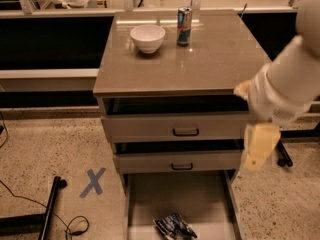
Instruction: Pick blue chip bag from bottom drawer and place on counter
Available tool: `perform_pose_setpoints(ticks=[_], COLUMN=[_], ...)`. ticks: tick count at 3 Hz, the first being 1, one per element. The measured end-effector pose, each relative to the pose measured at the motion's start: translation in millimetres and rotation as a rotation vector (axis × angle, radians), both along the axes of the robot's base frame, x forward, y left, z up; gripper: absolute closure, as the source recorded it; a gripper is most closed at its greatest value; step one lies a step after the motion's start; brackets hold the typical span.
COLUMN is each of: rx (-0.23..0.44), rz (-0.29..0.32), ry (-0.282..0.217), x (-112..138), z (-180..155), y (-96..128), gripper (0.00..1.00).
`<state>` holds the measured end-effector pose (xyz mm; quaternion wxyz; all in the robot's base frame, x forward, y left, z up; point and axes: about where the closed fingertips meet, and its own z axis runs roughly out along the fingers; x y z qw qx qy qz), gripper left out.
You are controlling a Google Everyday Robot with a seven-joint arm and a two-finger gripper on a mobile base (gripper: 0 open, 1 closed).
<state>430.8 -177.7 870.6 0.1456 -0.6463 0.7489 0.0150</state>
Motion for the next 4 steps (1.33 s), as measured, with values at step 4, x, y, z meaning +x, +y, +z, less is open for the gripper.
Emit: perform_pose_setpoints(ticks=[4], rx=[0.076], rz=[0.012], ry=[0.117], x=[1], z=[-142], y=[2], gripper=[0.00])
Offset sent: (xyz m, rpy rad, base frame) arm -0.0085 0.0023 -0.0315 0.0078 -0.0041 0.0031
